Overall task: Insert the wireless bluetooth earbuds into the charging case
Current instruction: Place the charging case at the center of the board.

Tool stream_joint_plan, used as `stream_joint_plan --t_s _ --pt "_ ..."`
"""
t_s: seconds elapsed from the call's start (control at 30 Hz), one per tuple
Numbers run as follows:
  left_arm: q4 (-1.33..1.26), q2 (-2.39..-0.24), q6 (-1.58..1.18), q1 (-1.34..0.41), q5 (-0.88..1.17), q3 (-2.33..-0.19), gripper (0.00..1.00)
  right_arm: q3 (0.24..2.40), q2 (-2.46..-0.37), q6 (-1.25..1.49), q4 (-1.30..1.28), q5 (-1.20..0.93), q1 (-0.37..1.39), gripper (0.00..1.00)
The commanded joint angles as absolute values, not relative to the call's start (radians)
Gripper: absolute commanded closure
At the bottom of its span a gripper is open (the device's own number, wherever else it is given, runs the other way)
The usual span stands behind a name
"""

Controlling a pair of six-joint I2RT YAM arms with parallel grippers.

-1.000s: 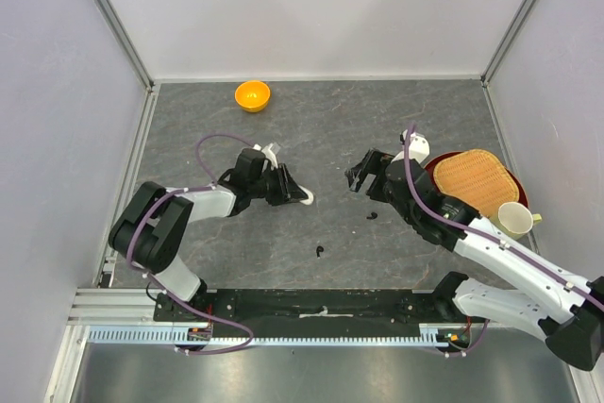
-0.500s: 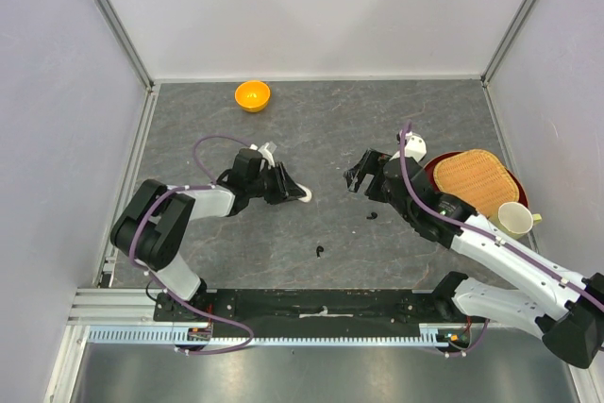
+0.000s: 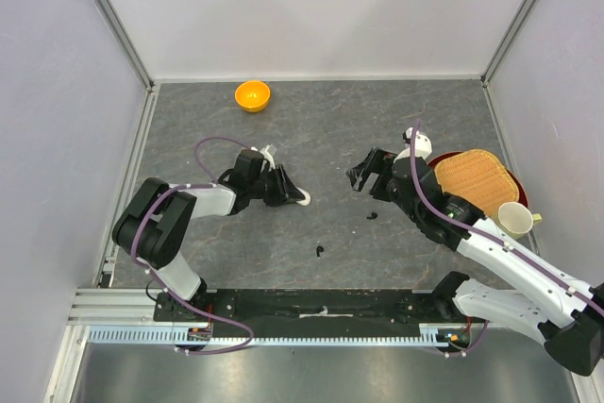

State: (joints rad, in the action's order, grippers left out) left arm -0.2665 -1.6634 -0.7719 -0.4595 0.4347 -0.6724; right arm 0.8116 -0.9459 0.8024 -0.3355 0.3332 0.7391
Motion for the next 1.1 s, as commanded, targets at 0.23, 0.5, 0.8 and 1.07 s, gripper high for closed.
stream_joint_plan --t_s 0.23,0.5,0.8,1.07 --pt "-0.130 -1.637 -0.678 -0.456 0.358 -0.698 0.61 0.811 -0.945 0.764 -0.325 0.296 0.721 0.05" --pt "-0.095 -1.600 -0.663 -0.454 0.321 -0.686 0.57 0.802 -0.927 0.761 -0.325 0.282 0.719 0.05" --pt "-0.066 -1.539 -0.658 -0.456 0.238 -0.661 0.52 0.781 -0.894 0.755 -0.327 0.264 0.715 0.05" --pt "-0.008 -1.496 -0.631 -0.456 0.199 -0.673 0.42 0.773 -0.885 0.744 -0.327 0.252 0.709 0.05"
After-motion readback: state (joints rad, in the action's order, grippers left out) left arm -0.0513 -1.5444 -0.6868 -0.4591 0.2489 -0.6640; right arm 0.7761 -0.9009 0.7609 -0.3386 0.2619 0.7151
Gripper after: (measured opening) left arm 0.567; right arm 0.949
